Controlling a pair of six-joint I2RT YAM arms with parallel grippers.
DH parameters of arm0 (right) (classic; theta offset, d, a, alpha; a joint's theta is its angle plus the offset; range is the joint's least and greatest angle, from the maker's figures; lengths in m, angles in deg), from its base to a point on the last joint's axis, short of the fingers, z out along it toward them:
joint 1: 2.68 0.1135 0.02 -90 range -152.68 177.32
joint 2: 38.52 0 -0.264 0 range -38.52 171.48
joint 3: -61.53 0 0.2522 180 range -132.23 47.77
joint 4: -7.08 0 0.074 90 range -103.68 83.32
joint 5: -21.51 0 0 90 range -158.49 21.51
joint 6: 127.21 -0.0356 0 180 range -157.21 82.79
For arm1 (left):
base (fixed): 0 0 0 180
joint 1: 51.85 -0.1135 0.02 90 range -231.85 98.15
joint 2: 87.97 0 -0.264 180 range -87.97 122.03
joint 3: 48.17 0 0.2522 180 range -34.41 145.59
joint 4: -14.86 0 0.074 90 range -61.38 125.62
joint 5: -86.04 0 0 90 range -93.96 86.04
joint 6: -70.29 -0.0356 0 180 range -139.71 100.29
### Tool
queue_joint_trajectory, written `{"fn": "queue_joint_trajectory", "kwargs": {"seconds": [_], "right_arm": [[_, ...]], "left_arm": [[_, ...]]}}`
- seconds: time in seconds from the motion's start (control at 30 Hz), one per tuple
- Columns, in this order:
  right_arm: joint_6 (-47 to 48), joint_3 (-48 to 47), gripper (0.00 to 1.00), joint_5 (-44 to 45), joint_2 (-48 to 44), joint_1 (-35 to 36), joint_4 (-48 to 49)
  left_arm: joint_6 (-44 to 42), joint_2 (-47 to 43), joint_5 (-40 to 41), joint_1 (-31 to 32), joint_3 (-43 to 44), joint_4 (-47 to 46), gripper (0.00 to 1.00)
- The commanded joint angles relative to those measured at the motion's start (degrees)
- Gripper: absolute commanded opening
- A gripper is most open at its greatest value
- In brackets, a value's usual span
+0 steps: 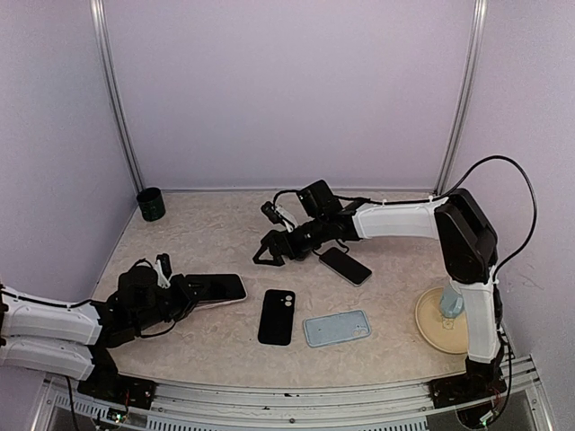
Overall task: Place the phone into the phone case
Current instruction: Install the phone on the phone case.
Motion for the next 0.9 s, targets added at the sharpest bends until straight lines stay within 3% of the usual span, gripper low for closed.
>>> {"fn": "queue_joint_trajectory", "kwargs": {"seconds": [0.0, 0.2, 0.4, 0.87], "right_arm": [[-2.3, 1.5, 0.97, -3.7, -2.7, -0.6, 3.1], [-6.5, 3.5, 0.95, -8.3, -3.7, -1.6, 7.0], [-14.9, 8.2, 0.93, -15.2, -6.3, -5.1, 14.3], [-20.9, 18.5, 0.92, -19.4, -13.2, -8.6, 23.9]], "left_arm": [[-2.2, -1.3, -1.7, -1.5, 2.6, -8.6, 0.00], [-3.9, 0.4, -4.9, -2.6, 4.3, -13.8, 0.00], [-5.5, 6.3, -13.4, -4.7, 7.1, -22.5, 0.00], [-2.7, 27.9, -27.9, -6.5, 19.5, -39.9, 0.00]]}}
